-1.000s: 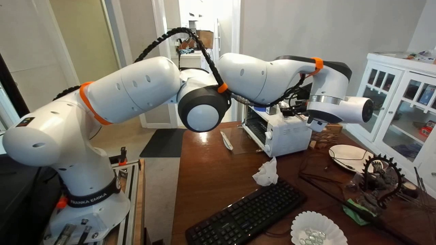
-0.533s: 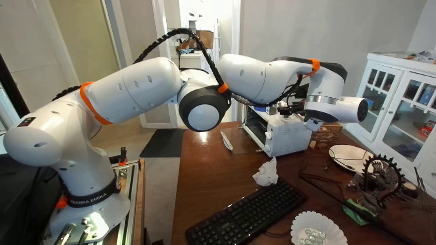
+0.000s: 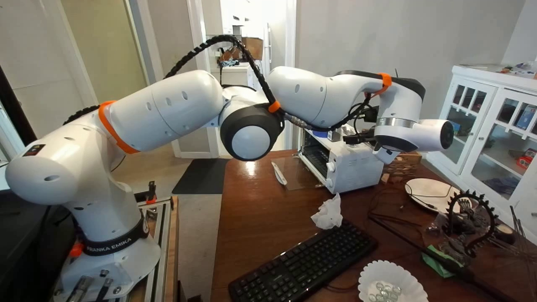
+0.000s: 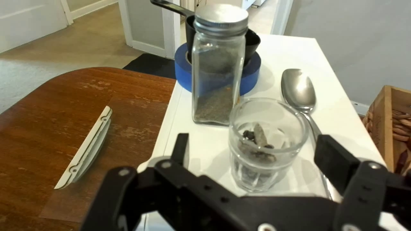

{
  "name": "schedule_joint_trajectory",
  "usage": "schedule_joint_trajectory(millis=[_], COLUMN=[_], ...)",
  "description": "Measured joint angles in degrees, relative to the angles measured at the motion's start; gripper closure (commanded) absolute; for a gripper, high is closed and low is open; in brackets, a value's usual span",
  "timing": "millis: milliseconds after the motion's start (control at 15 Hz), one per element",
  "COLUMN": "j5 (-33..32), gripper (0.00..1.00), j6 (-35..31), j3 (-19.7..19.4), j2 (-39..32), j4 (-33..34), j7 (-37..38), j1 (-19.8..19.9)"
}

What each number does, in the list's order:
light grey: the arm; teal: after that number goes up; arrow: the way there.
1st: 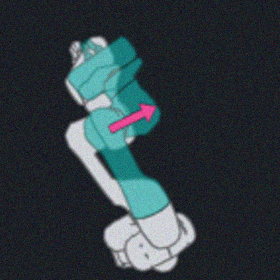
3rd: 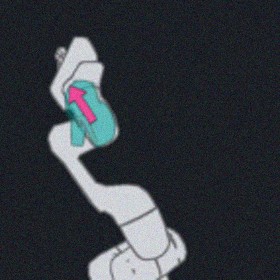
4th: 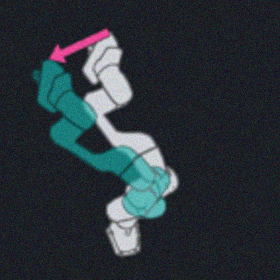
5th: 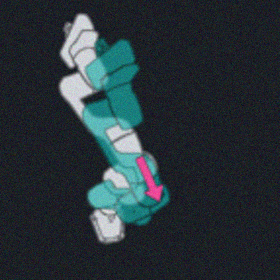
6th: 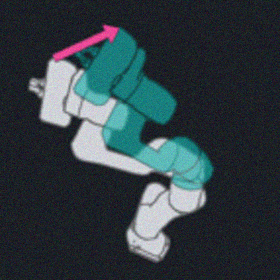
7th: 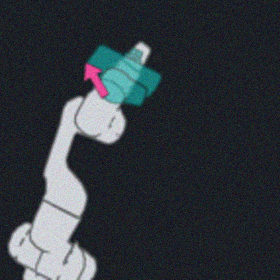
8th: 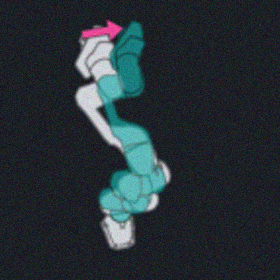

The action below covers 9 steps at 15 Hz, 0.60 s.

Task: Put the small glass directly onto the table

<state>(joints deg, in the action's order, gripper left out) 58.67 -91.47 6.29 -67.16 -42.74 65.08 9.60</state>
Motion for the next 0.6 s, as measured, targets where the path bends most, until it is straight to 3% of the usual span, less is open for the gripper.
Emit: schedule_joint_trajectory(millis=[200,333,600], j5=[-0.19,-0.38,-0.54], gripper=[0.0,0.26,0.55], j6=[0.0,0.0,0.0], j3=[-0.67,-0.94,-1.42], j2=[0.0,0.0,0.01], j4=[0.02,0.05,0.17], j7=[0.94,1.29,1.36], j1=[-0.59,-0.99,-1.62])
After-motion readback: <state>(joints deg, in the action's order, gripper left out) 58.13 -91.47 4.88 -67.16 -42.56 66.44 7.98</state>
